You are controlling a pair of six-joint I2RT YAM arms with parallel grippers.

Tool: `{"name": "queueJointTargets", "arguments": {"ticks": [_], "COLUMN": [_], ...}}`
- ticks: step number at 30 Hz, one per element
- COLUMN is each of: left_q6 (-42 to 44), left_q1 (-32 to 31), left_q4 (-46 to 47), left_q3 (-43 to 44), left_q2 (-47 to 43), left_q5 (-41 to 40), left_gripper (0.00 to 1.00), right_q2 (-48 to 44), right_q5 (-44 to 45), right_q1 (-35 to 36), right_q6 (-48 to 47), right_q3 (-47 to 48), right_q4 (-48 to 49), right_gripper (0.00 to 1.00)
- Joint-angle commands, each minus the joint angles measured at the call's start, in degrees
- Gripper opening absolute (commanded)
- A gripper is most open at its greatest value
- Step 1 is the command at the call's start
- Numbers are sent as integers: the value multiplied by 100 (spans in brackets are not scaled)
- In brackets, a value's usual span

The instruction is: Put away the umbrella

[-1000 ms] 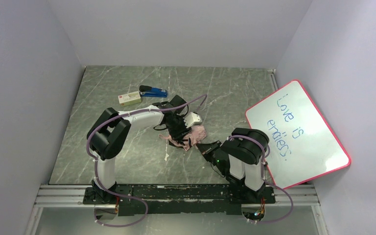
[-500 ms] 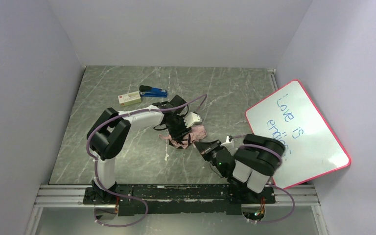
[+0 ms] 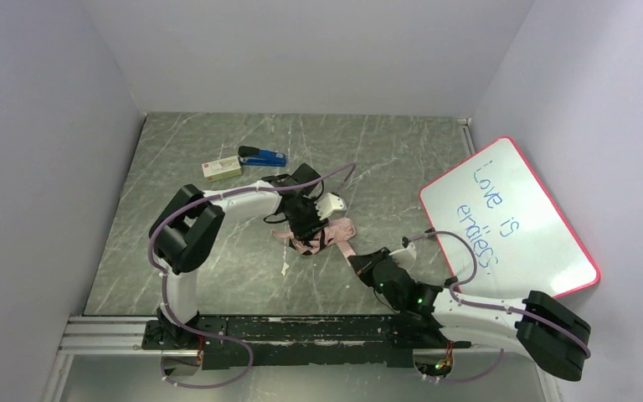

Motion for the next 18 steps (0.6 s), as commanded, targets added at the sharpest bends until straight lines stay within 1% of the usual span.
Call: {"name": "queueJointTargets", "arguments": {"ticks": [1, 6, 11, 18], "left_q6": [-127, -193, -230, -276], "left_q1": [119, 70, 26, -32], "left_q4": [-9, 94, 208, 327], "left_q3": [-170, -225, -321, -385], "left_q2": [473, 423, 362, 360], "left_q5": [-1191, -1397, -1570, -1647], "left_gripper": [5, 5, 5, 5], "right_q2": [19, 204, -29, -445], "right_q5": [-257, -429, -448, -516], "right_q1": [80, 139, 149, 151], "right_q6": [34, -275, -623, -779], "right_q3": [-44, 193, 436, 462], "right_q4": [-438, -96, 202, 403], "right_gripper": [0, 0, 0, 0]}}
